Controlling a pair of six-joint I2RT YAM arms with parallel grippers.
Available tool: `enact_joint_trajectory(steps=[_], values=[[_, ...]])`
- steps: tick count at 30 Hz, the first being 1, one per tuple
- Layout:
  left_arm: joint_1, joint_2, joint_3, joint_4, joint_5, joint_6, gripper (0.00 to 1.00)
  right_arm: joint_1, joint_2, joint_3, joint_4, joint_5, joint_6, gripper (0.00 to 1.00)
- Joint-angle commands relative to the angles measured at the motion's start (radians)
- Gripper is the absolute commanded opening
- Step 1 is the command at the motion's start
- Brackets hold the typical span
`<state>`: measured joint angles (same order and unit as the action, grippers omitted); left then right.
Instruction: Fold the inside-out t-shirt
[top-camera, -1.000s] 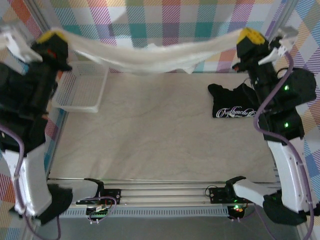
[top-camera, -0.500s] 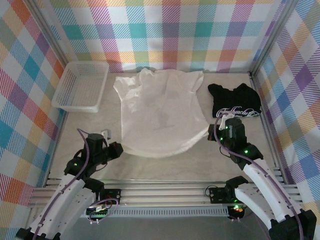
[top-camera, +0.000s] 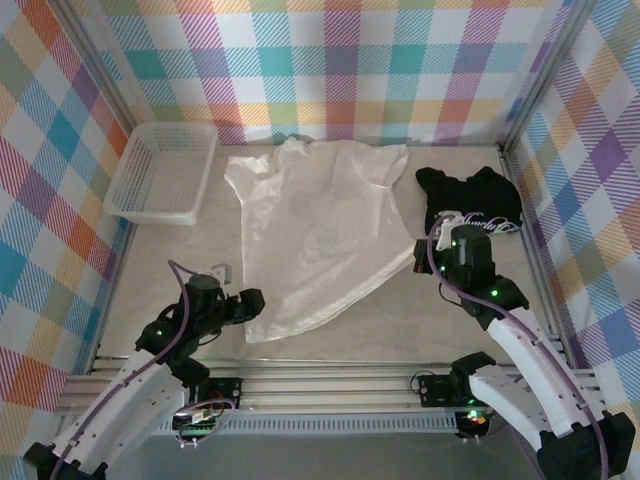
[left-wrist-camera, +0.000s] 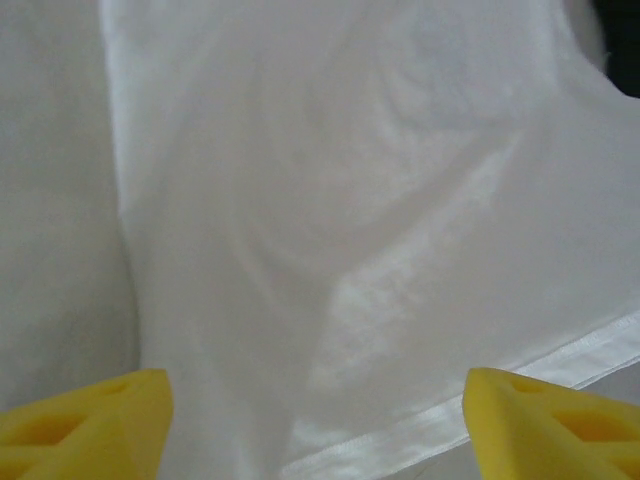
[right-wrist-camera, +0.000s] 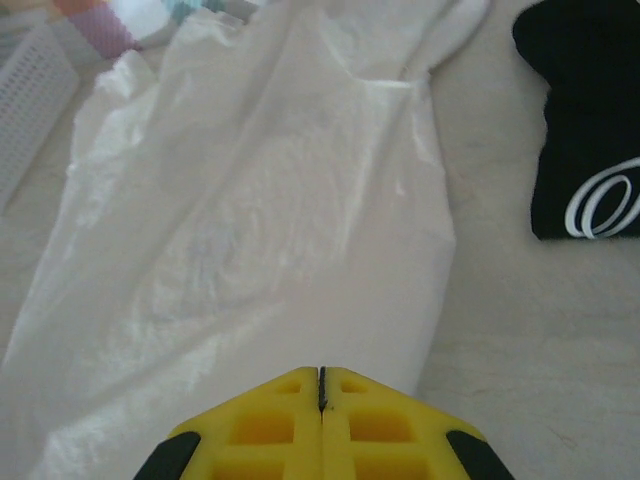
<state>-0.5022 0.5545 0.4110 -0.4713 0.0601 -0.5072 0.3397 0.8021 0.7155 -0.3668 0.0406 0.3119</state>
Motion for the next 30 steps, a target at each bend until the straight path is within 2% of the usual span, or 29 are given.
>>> enact_joint_trajectory(steps=[1,3,5,9,14,17,21,30], values=[[-0.089,0.104,0.073,0.219,-0.045,0.137,0.79,-0.007,-0.005,0.066,-0.03,-0.064,-0.051,0.0],[-0.168,0.231,0.118,0.339,0.007,0.196,0.79,-0.005,0.003,0.094,-0.041,-0.098,-0.058,0.0],[-0.249,0.347,0.175,0.389,0.029,0.273,0.8,-0.006,0.015,0.12,-0.056,-0.115,-0.065,0.0],[-0.373,0.597,0.316,0.381,0.042,0.425,0.83,-0.006,0.034,0.144,-0.064,-0.114,-0.077,0.0],[-0.391,0.827,0.412,0.386,0.089,0.47,0.84,-0.006,0.043,0.145,-0.057,-0.119,-0.078,0.0],[-0.392,0.907,0.446,0.391,0.083,0.471,0.74,-0.007,0.041,0.147,-0.064,-0.116,-0.084,0.0],[-0.39,0.945,0.458,0.394,0.08,0.473,0.66,-0.006,0.03,0.142,-0.068,-0.108,-0.089,0.0],[-0.39,1.0,0.483,0.373,0.183,0.491,0.69,-0.006,0.031,0.128,-0.057,-0.106,-0.088,0.0]])
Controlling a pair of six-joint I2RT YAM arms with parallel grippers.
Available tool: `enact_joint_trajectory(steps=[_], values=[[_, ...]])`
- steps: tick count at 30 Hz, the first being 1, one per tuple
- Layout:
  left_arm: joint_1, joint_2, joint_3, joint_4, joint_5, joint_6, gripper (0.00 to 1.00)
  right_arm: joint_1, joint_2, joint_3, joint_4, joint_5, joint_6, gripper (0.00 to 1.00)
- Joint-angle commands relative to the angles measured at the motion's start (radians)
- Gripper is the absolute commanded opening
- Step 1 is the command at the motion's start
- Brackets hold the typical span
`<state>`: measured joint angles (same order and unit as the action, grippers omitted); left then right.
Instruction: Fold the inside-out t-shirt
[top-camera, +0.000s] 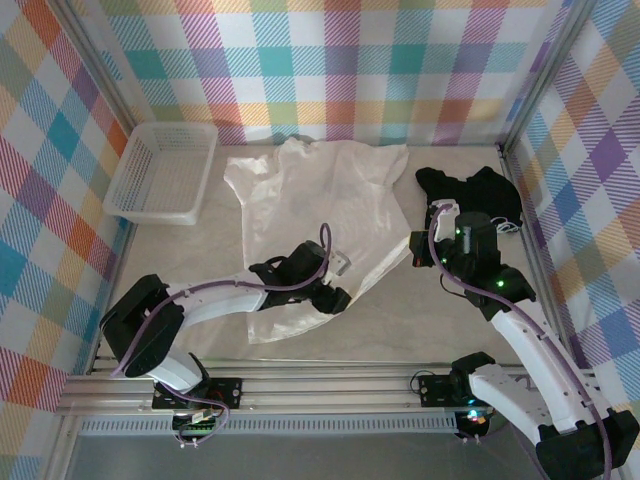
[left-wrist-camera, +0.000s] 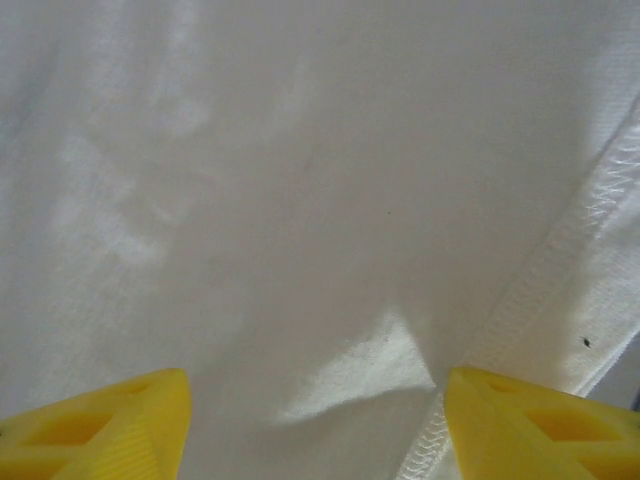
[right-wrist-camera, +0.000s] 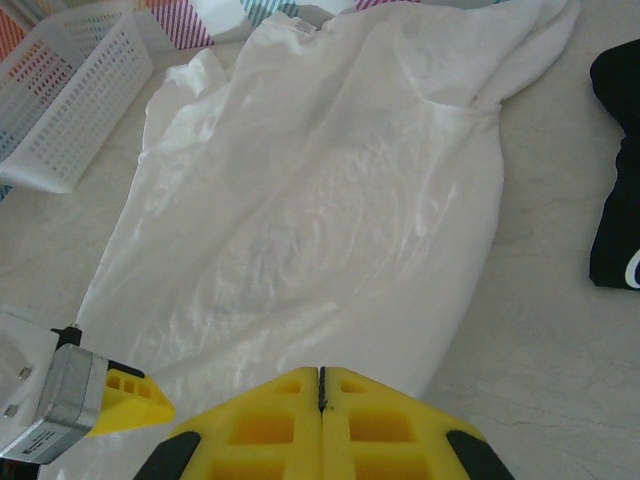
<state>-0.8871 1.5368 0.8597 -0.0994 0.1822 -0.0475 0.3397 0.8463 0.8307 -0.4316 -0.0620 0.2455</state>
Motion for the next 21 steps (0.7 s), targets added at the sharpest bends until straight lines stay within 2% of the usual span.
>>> enact_joint_trajectory(steps=[1,5,17,21], values=[[-0.006,0.022,0.036,0.0,0.069,0.035,0.69,-0.006,-0.012,0.013,0.007,-0.003,-0.021,0.0],[-0.006,0.041,0.05,-0.013,0.064,0.044,0.72,-0.005,-0.012,0.013,0.007,-0.003,-0.023,0.0],[-0.005,0.045,0.039,0.008,0.151,0.058,0.77,-0.006,-0.009,0.001,0.006,0.006,-0.028,0.0],[-0.005,0.068,0.057,-0.007,0.098,0.054,0.75,-0.006,-0.009,-0.004,0.01,0.005,-0.028,0.0]])
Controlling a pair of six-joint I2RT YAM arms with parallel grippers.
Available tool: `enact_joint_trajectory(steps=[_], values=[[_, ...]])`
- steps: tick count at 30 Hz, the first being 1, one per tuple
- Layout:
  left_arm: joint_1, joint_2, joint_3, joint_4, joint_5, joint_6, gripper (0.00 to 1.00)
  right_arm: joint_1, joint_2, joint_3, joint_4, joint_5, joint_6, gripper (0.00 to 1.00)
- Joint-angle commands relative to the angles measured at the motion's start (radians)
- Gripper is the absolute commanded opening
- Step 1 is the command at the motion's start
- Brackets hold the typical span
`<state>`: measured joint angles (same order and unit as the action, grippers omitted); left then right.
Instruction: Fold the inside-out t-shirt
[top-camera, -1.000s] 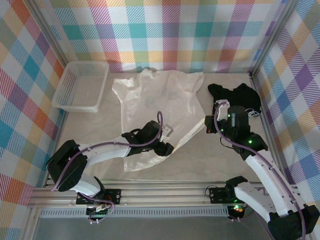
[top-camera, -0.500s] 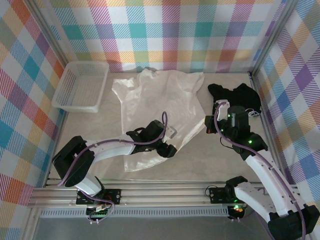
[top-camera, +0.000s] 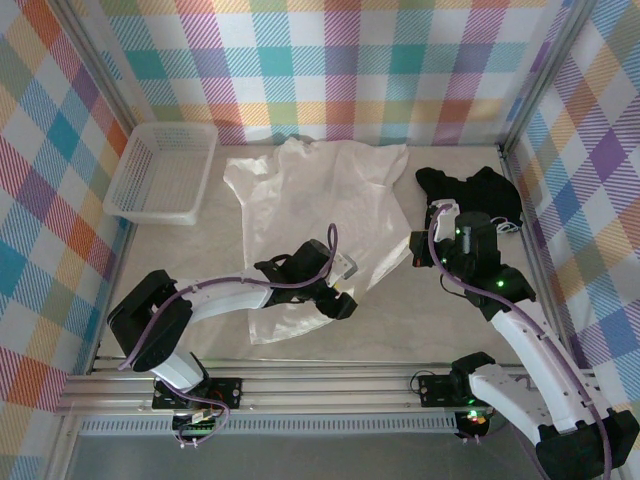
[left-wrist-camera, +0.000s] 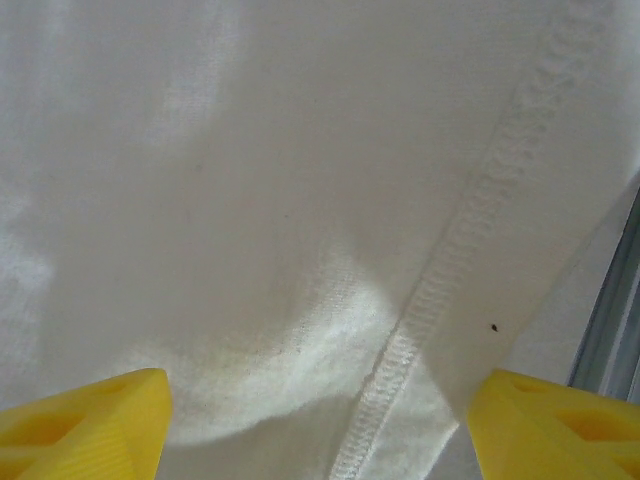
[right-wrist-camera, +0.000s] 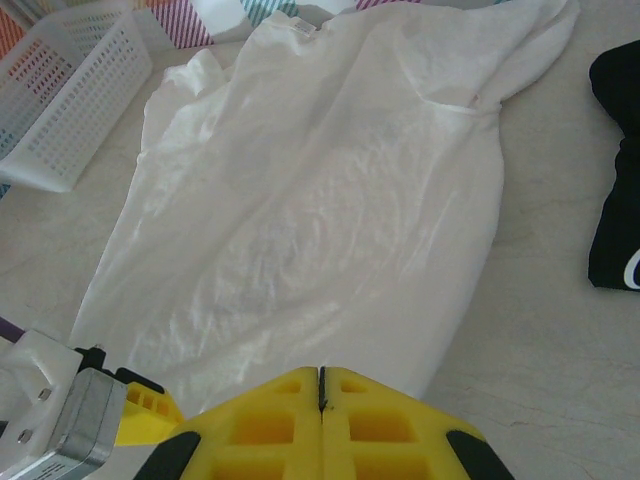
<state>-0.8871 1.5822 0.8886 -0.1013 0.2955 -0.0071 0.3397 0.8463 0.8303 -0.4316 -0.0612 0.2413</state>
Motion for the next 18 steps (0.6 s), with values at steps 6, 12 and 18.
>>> enact_joint_trajectory(steps=[6,12,18], values=[[0.004,0.025,0.04,0.002,-0.067,-0.003,0.6,-0.007,-0.009,-0.003,0.002,0.012,-0.029,0.0],[0.036,-0.008,0.025,0.02,-0.055,-0.02,0.53,-0.006,-0.015,-0.006,-0.004,0.022,-0.034,0.0],[0.061,-0.023,0.015,0.017,-0.053,-0.024,0.41,-0.006,-0.013,-0.012,-0.001,0.022,-0.033,0.0]])
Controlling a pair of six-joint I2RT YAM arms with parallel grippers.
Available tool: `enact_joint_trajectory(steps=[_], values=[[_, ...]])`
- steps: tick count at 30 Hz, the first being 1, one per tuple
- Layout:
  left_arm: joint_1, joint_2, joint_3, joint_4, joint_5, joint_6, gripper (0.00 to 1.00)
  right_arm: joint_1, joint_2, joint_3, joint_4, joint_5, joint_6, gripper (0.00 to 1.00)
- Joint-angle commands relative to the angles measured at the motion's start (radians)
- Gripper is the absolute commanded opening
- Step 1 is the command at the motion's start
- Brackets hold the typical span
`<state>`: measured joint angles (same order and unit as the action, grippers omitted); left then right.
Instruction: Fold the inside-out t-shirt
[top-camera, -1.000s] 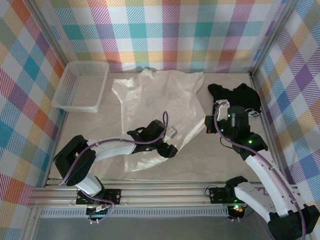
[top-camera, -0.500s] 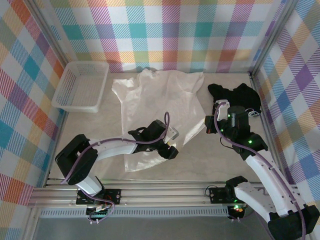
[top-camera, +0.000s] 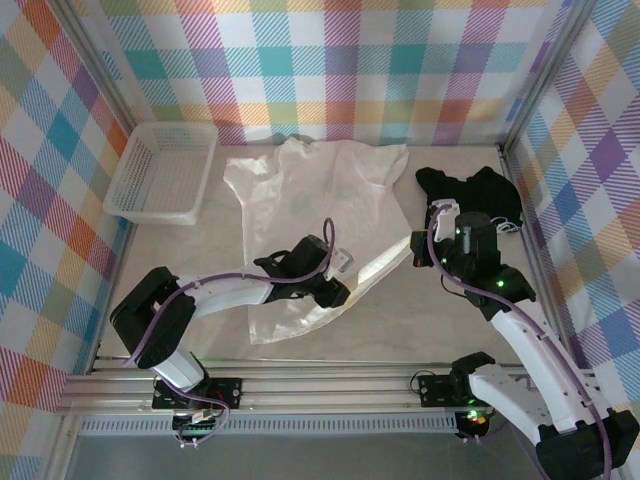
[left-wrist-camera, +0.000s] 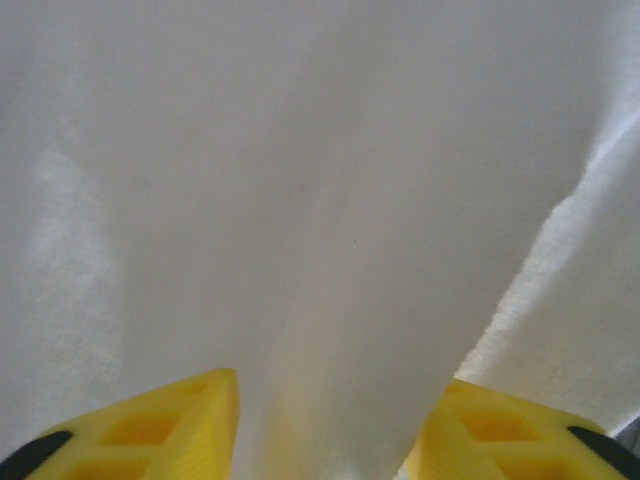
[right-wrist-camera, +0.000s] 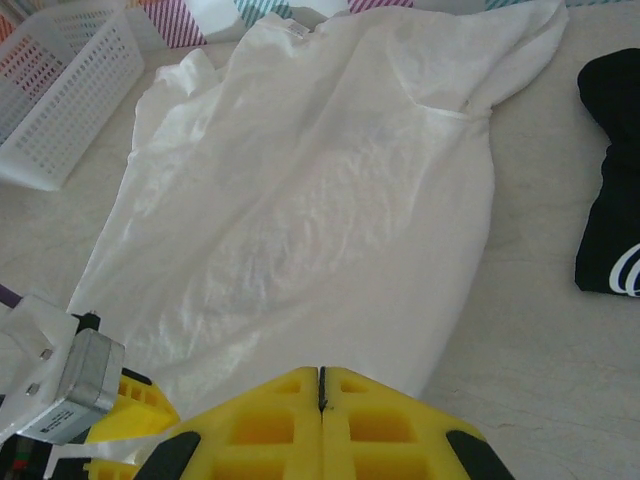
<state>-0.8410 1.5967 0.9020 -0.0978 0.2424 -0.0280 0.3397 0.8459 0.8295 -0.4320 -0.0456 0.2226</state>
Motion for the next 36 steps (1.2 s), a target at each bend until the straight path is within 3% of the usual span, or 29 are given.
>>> enact_joint_trajectory(steps=[1,8,10,11,13,14,15,18,21,24,28,31,36], values=[[0.018,-0.038,0.0,0.015,-0.002,-0.004,0.39,-0.006,-0.013,-0.012,0.0,0.007,-0.014,0.0],[0.034,-0.025,0.022,-0.017,-0.036,-0.006,0.15,-0.005,-0.002,-0.015,-0.012,0.05,-0.011,0.0],[0.038,-0.027,0.036,-0.032,-0.066,-0.02,0.06,-0.006,0.021,-0.003,-0.069,0.224,0.019,0.03],[0.039,-0.029,0.047,-0.044,-0.086,-0.032,0.01,-0.006,0.032,0.001,-0.083,0.292,0.018,0.09],[0.039,-0.045,0.071,-0.065,-0.105,-0.076,0.0,-0.007,0.047,0.004,-0.093,0.458,0.015,0.4],[0.039,-0.058,0.078,-0.068,-0.096,-0.094,0.0,-0.008,0.047,0.005,-0.09,0.474,0.006,0.47],[0.039,-0.075,0.084,-0.066,-0.083,-0.115,0.0,-0.007,0.04,0.009,-0.08,0.448,-0.003,0.54],[0.039,-0.13,0.104,-0.08,-0.07,-0.154,0.0,0.02,-0.008,-0.034,0.036,0.162,-0.05,0.67],[0.042,-0.176,0.134,-0.125,-0.114,-0.163,0.0,0.137,-0.021,-0.138,0.204,-0.035,-0.063,0.65],[0.053,-0.21,0.171,-0.171,-0.143,-0.165,0.0,0.297,-0.006,-0.281,0.417,-0.099,-0.07,0.62],[0.072,-0.226,0.221,-0.256,-0.152,-0.16,0.0,0.52,0.092,-0.428,0.751,-0.042,-0.16,0.59],[0.079,-0.23,0.253,-0.296,-0.143,-0.146,0.0,0.627,0.261,-0.406,0.846,0.043,-0.254,0.54],[0.088,-0.263,0.287,-0.355,-0.134,-0.127,0.0,0.653,0.553,-0.391,1.142,0.145,-0.277,0.38]])
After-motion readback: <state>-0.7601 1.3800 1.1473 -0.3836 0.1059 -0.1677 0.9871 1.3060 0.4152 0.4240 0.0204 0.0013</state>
